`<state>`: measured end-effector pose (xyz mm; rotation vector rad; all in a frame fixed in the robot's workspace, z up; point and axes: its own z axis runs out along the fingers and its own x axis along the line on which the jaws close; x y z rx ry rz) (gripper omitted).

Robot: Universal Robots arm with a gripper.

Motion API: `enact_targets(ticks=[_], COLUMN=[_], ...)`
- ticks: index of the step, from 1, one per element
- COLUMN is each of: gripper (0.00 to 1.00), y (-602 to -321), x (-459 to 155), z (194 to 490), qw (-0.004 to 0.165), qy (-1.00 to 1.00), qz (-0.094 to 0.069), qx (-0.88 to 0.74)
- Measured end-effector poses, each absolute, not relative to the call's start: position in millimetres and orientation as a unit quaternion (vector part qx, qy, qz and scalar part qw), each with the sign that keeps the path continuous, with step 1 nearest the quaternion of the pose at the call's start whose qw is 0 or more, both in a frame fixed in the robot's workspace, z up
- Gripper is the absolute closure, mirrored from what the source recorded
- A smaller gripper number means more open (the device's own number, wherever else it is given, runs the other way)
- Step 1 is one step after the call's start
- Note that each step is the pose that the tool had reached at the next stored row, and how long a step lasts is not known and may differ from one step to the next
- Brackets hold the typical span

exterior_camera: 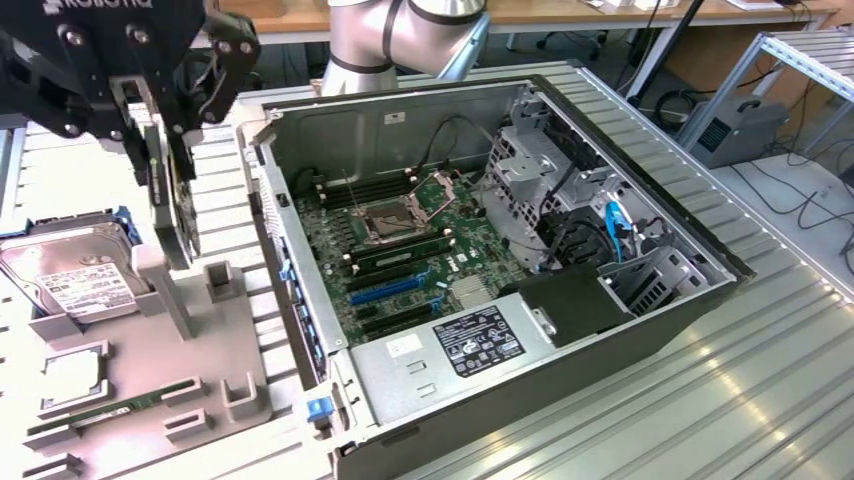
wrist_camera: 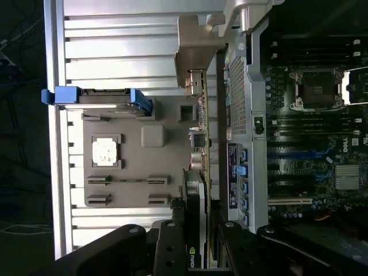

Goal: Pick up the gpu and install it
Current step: 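Pick up the gpu and move the gpu toward the slot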

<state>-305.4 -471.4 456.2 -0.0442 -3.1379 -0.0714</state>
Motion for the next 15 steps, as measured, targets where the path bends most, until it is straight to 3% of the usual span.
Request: enact_targets(ticks=[2,4,15], gripper=[0.73,0.73,0.73], y=[-471,-471,-471], x=[-305,-305,-271], z=[492,508,509], qw=[0.001,0.001,0.001], qy=[-1.0,-1.0,-0.999], qz=[-0.024,-0.026,-0.028], qx=[-0.014,-0.014,-0.014])
